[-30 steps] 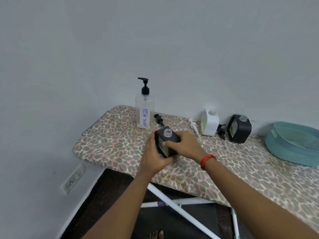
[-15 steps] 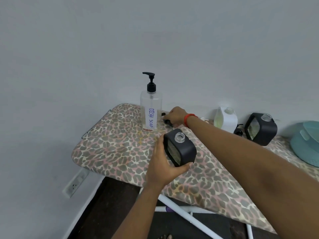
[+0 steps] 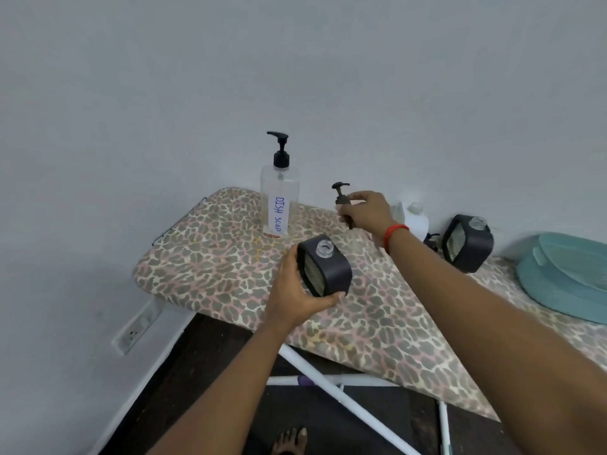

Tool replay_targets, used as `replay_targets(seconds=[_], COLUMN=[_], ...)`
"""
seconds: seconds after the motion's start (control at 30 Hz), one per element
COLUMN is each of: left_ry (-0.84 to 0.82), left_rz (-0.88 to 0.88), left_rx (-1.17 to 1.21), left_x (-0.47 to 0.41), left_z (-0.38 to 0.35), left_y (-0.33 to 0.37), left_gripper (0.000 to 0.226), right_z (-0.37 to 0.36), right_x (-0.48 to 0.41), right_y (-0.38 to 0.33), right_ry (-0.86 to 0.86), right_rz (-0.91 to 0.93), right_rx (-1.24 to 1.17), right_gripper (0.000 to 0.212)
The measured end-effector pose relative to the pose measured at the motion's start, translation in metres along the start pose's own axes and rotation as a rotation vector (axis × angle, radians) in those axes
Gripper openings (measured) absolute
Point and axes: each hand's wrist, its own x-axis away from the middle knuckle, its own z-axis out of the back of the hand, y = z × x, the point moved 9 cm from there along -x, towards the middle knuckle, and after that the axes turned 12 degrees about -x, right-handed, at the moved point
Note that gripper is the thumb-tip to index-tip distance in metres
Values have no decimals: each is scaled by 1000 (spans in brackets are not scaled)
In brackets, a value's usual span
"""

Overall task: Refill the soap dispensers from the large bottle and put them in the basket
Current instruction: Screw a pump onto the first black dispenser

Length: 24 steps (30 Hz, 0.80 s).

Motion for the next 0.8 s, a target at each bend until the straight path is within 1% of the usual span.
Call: replay_targets(seconds=[0.03,0.07,0.13,0.17,0.27,0.33,0.43,0.53,0.67,0.8], left_ry=[11,19,23,23,33,48,90,118,148,145], left_rz=[1,0,-4,-10,-50,-93,-161,-206,-281,-346], left_rx=[1,-2,-12,-17,7,20,34,68,72,44], left_x=[2,5,13,18,36,47,65,80,103,130], left_z=[3,5,7,8,12,18,33,47,68,81], left_y=[4,9,23,31,64,93,137,175,218,253], left_gripper=[106,103,102,102,105,104,96,97,98,92], right_z=[11,22,41,49,67,75,85,95,108,121], right_x=[16,35,70,86,133,162,203,240,285,330], right_y=[-10,-23,-53,-69,-120,-150,-182,-202,-221,-243], right_ry=[-3,-11,-32,-45,-86,-103,-117,-121,-109,-91], right_rz=[17,37,95,128,242,314,392,426,491,575], right_rx=[-107,-187,-288,-328,-413,-443,-477,-476,-441,-386], right_gripper=[34,31,23,22,29,34,33,29,32,30])
